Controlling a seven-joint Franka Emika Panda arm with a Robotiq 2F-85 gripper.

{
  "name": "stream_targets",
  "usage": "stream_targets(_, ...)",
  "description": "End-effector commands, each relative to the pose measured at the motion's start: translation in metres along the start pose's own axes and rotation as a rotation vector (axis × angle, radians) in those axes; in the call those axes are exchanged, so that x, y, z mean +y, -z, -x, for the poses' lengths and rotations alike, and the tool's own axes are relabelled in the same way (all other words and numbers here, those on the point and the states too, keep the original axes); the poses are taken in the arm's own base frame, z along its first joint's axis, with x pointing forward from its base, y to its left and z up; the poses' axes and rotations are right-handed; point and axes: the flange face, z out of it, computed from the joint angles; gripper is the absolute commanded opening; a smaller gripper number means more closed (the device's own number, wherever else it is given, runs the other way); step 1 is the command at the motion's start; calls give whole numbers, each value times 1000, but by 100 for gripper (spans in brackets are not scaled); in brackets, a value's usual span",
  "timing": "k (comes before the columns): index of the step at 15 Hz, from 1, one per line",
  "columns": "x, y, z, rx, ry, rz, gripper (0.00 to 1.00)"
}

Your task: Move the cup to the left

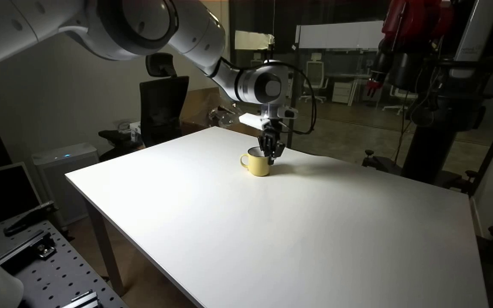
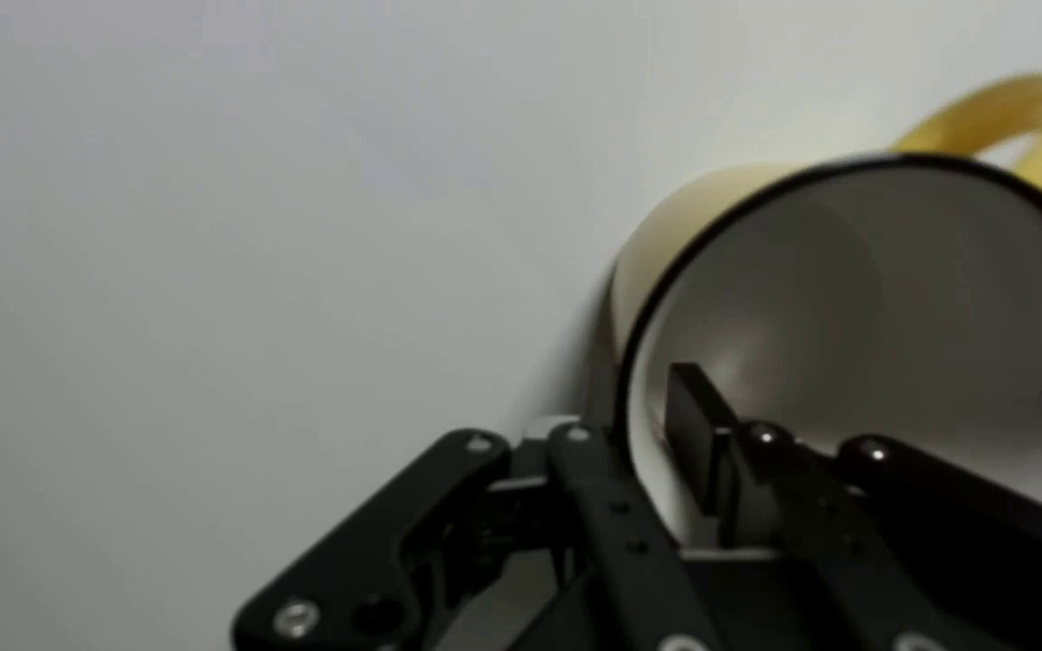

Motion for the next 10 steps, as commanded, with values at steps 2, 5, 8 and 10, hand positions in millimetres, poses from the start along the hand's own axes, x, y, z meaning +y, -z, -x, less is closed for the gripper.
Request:
stream_targets(2, -15, -3, -4, -19, -7, 3, 0)
stream_targets(5, -18, -2, -4, -20, -5, 6, 3)
stream_targets(8, -19, -2, -5, -18, -9, 12, 3)
stream_targets(10, -21, -2, -5, -20, -10, 19, 3)
